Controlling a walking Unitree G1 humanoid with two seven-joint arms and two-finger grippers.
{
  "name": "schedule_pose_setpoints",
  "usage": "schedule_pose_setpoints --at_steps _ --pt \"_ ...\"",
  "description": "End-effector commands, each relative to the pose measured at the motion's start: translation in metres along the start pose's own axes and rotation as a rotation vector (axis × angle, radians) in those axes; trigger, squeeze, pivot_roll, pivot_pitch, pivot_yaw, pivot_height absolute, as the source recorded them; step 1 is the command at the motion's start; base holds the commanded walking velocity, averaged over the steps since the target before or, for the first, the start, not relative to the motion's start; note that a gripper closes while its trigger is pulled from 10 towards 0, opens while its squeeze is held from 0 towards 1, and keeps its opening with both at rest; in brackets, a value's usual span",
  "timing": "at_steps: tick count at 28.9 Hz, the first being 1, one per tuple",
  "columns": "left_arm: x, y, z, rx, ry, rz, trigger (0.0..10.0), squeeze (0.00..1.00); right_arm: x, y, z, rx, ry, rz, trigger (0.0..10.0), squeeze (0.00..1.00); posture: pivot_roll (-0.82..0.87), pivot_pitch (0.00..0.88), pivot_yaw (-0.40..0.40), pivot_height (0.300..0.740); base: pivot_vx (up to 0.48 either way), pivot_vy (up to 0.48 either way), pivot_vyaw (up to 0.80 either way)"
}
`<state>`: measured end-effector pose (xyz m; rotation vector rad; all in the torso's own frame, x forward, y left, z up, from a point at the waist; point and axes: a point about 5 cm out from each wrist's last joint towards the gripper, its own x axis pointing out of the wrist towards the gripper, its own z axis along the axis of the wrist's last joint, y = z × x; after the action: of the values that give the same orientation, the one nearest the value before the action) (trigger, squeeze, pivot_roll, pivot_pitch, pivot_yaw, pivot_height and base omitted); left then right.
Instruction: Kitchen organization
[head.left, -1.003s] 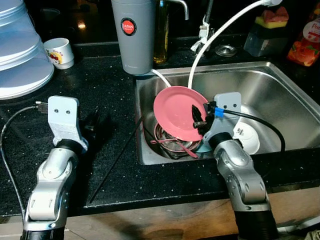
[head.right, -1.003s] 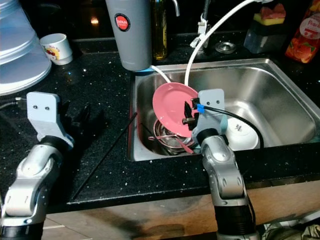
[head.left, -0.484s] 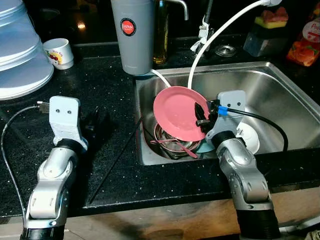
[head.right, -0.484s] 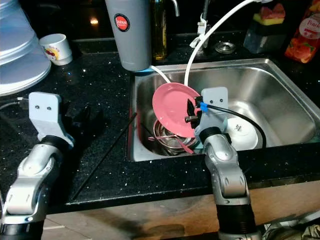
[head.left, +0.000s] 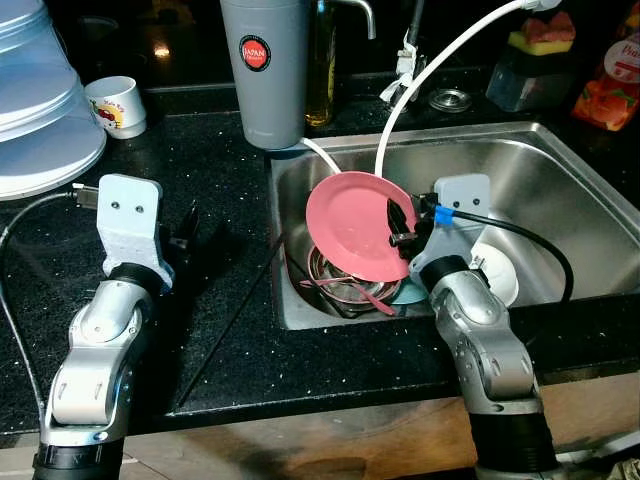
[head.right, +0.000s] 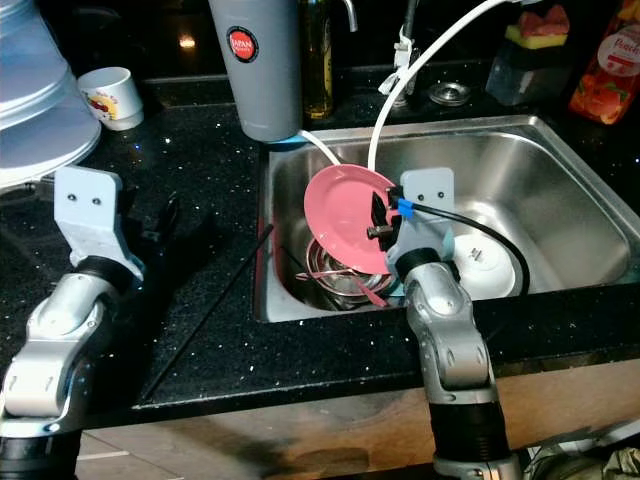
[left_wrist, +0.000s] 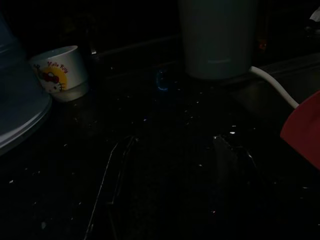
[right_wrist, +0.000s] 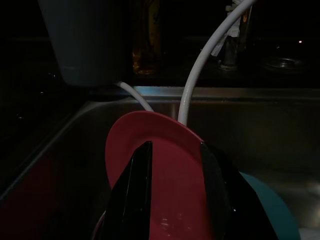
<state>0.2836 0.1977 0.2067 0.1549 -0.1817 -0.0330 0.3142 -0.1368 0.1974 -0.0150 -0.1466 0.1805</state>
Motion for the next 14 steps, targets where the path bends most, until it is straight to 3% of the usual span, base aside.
schedule_pose_setpoints --at_steps 1,14 --pt "0.0 0.0003 -0.0022 -0.022 0.018 0.01 10.0 0.0 0.0015 0.0024 -0.0023 0.015 0.004 0.01 10.0 0.0 0.01 0.036 0.017 0.74 0.0 0.0 0.0" --pt "-0.0031 -0.0044 -0.0116 -0.043 0.084 0.001 10.0 0.0 0.0028 0.0047 -0.0034 0.006 0.018 0.036 10.0 0.0 0.01 0.039 0.008 0.74 0.0 0.0 0.0"
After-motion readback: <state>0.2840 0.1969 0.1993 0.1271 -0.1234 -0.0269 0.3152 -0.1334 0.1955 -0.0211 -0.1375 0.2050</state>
